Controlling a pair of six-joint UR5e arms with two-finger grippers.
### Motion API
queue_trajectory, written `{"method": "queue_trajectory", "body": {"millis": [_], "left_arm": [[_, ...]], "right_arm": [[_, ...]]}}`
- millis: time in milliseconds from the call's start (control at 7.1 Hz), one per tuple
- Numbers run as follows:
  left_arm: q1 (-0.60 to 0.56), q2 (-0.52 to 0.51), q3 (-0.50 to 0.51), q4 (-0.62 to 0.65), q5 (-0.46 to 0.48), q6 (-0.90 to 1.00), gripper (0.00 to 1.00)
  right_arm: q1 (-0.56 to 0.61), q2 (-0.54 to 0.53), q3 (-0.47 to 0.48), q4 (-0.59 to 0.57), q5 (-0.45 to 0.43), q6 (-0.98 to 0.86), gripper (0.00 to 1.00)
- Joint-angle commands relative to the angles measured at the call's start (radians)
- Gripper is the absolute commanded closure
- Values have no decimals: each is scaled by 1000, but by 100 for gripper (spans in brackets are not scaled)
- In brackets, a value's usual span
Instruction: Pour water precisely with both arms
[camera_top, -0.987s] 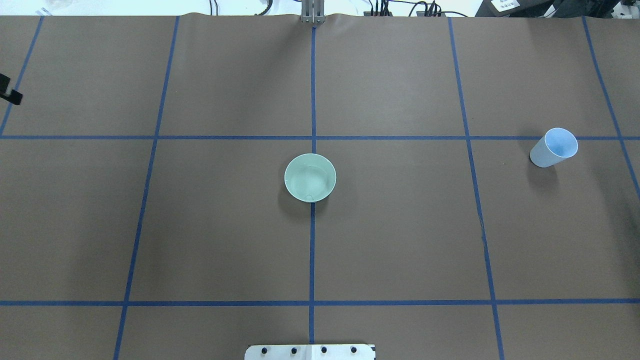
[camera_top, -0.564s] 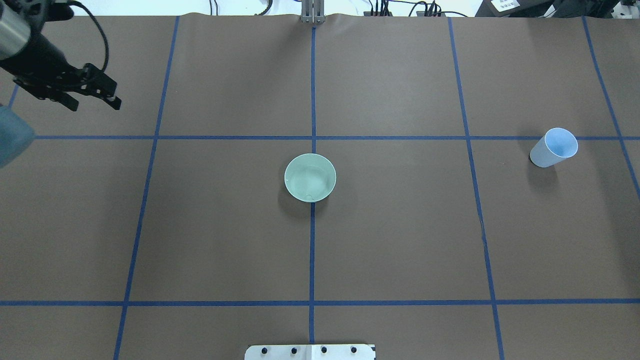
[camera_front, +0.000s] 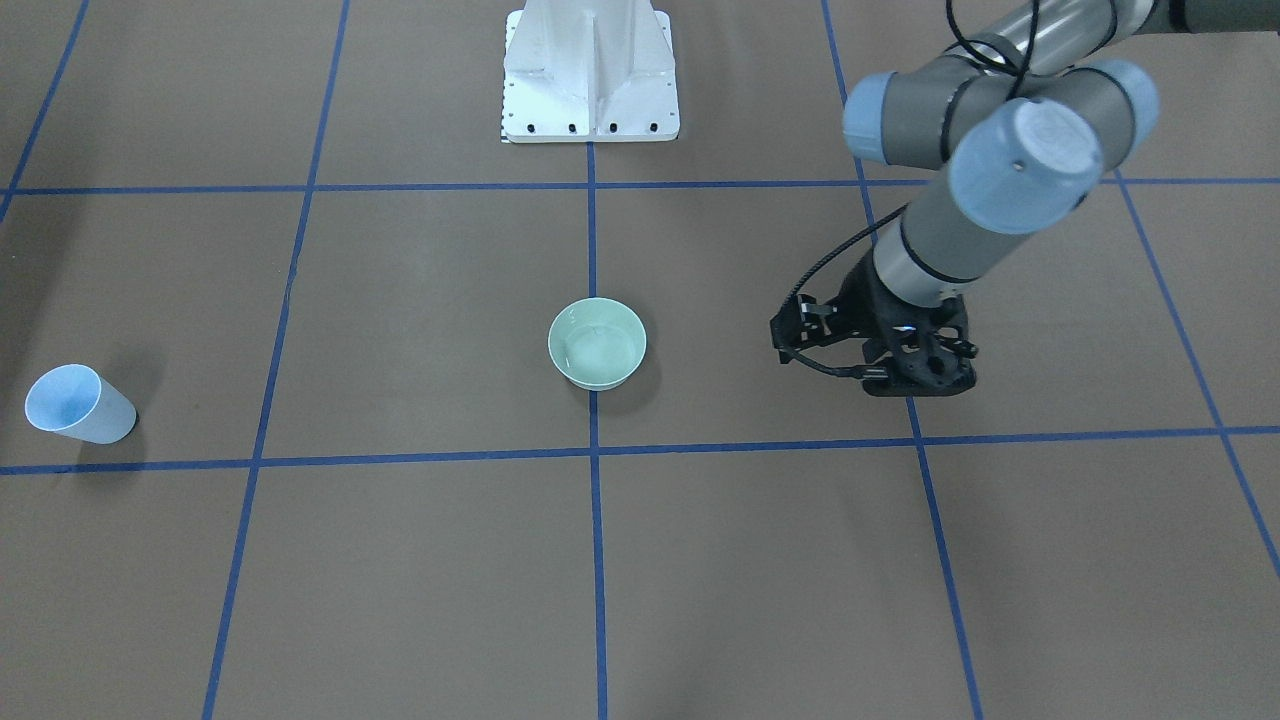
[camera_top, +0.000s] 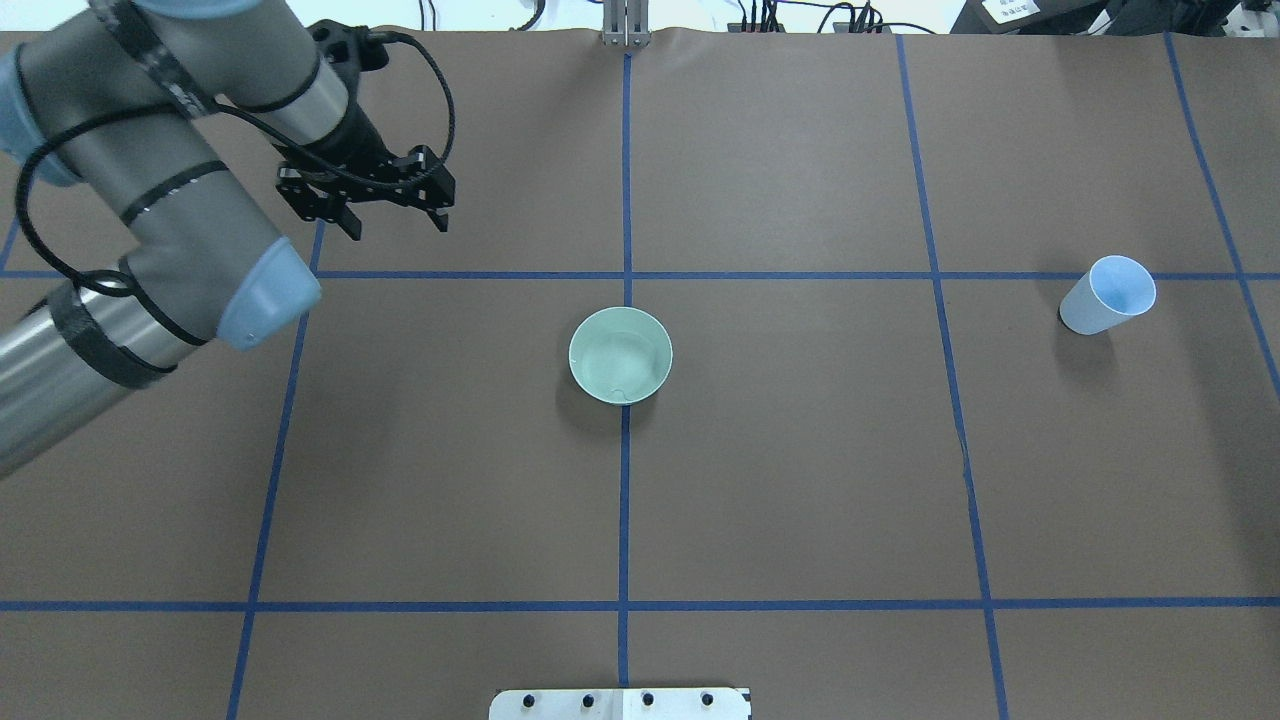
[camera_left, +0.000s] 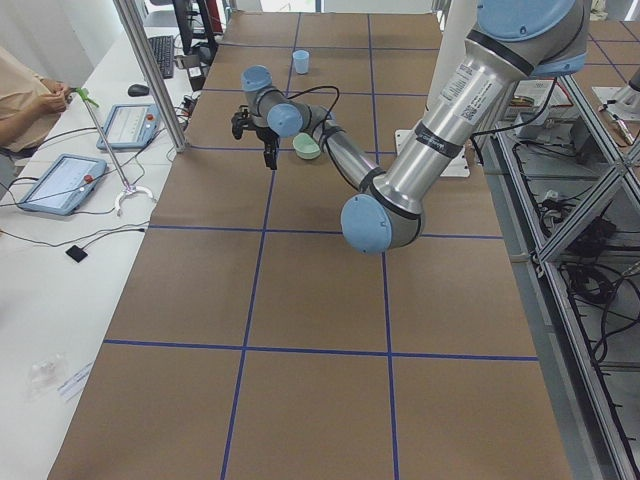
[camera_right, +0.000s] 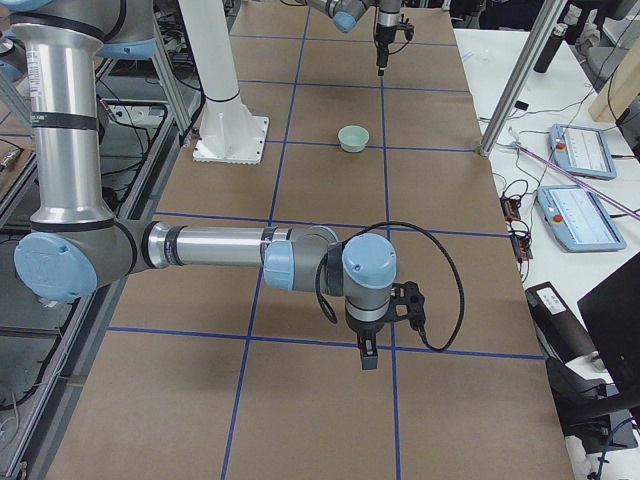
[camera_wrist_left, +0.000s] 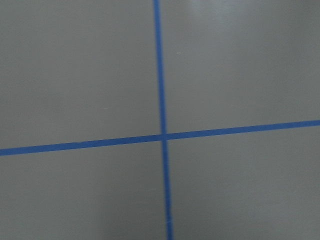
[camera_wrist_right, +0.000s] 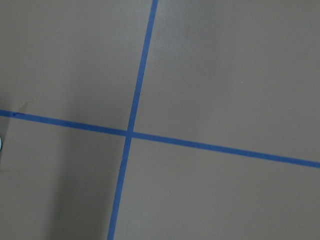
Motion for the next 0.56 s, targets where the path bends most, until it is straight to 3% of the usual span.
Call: {"method": "queue_trajectory", "body": {"millis": [0, 141, 423], "left_arm": [[135, -40, 0, -156, 211, -72, 0], [219, -19, 15, -293, 333, -72, 0], [308, -22, 35, -333, 371, -84, 0]], "right_arm": [[1, -41, 44, 8, -1, 0, 0], [1, -43, 45, 9, -2, 0, 0], [1, -41, 51, 11, -4, 0, 0]]}}
